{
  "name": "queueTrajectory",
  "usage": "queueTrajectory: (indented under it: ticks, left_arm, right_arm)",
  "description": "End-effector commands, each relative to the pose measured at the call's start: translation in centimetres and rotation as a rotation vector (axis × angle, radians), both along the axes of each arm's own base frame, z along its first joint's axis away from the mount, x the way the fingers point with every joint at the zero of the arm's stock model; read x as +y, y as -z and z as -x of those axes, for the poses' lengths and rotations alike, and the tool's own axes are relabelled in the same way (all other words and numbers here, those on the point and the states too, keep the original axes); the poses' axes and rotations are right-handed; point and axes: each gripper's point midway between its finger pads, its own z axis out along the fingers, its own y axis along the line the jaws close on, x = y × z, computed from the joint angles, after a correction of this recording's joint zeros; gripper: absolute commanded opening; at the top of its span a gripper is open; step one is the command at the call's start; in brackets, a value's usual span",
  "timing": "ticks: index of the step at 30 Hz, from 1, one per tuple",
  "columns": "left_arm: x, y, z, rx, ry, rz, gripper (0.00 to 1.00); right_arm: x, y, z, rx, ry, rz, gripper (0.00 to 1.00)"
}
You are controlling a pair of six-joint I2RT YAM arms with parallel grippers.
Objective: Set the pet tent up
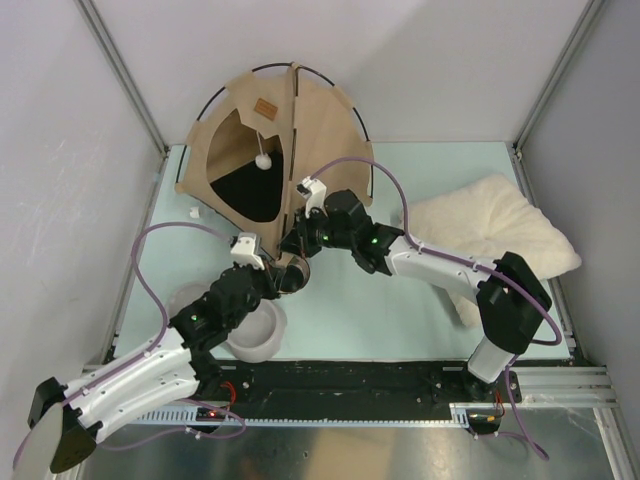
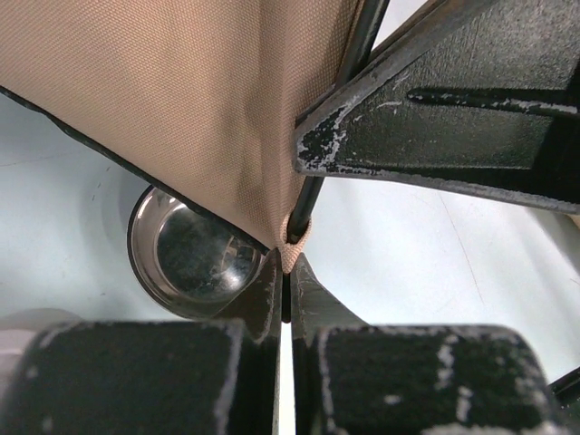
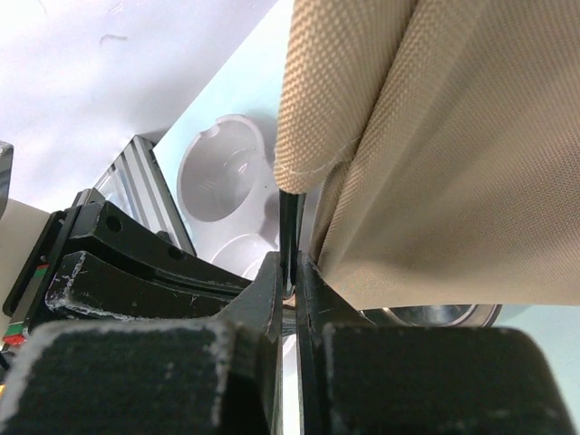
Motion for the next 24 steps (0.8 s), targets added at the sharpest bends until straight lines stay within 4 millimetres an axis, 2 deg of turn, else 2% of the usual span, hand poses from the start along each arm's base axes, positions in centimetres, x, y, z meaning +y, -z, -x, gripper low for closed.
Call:
queueTrajectory:
  ticks: [1,15,22,24]
  left_arm:
    - [-0.4,1.9,2.2,0.104,0.103,-0.097,0.0]
    - [-1.5,-1.8,1.7,0.093,0.108,-0.054,0.0]
    - [-1.7,-2.9,1.9,0.084,0.121,-0.027,0.01]
    - [-1.7,-3.0,2.0,0.082,0.128,-0.024,0.04]
  right_arm:
    - [-1.6,-5.4,-5.4,-0.228,0.209,-0.078,0.0]
    - [-2.1,-3.4,-4.6,-0.215,0.222,0.003,0.0]
    - [-1.9,-2.4,-3.8,-0.19,0.209,0.032,0.0]
    - [-1.9,-2.3,-3.8,-0.193,0.212,0.037,0.0]
